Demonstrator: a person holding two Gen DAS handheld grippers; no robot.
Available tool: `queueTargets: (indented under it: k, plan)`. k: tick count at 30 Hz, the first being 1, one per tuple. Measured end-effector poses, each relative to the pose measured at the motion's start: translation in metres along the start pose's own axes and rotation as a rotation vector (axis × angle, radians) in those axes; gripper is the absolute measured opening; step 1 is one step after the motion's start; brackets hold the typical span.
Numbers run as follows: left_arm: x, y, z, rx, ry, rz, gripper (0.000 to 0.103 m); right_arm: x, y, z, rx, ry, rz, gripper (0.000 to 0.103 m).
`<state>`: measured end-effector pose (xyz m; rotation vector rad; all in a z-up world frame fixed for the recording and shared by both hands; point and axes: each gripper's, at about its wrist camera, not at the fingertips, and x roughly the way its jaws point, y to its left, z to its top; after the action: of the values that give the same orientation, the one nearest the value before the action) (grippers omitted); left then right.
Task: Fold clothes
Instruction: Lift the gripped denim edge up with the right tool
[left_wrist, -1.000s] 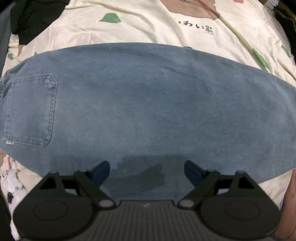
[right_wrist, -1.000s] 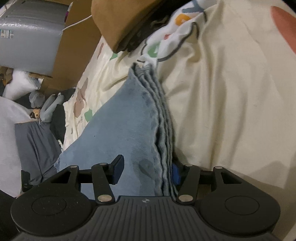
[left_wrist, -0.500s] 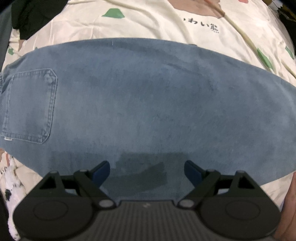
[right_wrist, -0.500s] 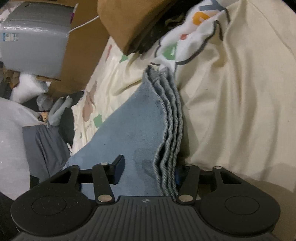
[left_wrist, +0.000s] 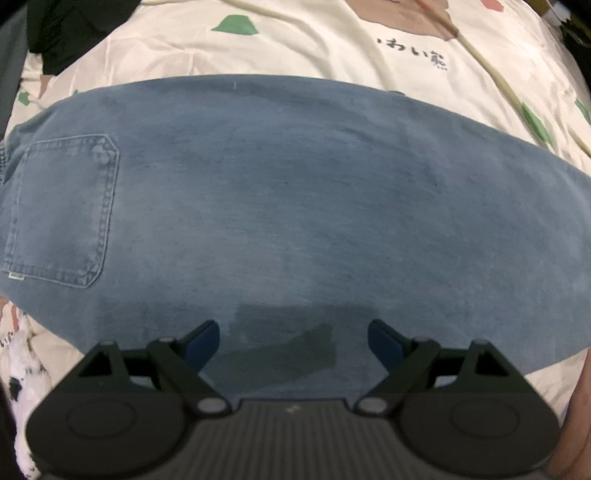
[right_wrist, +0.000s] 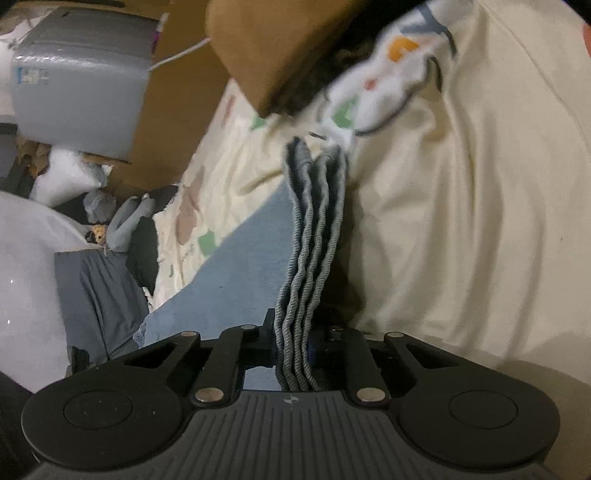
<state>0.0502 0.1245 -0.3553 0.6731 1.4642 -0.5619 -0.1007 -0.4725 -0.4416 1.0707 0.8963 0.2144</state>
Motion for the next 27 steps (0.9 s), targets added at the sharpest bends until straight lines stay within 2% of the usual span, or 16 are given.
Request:
queueTargets:
  k: [4,9,13,18,20,27]
  plan:
    - [-0.001,0.001,0.002,-0.016,-0.004,-0.001,0.089,-0.008,0.026,-0.001,-0.072,-0.016,-0.002,0.012]
    - [0.006,0.001,0.002,-0.019,0.008,0.005,0.089,-0.006,0.047,0.000,-0.155,0.007,-0.034,0.013]
    - [0.010,-0.002,0.003,-0.016,0.017,0.001,0.089,0.003,0.039,0.004,-0.138,0.044,-0.075,0.015]
    - [0.014,-0.006,0.004,-0.013,0.027,-0.002,0.089,0.011,0.012,0.013,-0.091,0.087,-0.086,0.019]
    - [0.014,-0.007,0.005,-0.017,0.029,-0.001,0.089,0.014,0.001,0.017,-0.061,0.092,-0.084,0.023]
    - [0.013,-0.010,0.010,-0.022,0.032,0.002,0.089,0.026,-0.022,0.017,-0.019,0.111,-0.047,0.024]
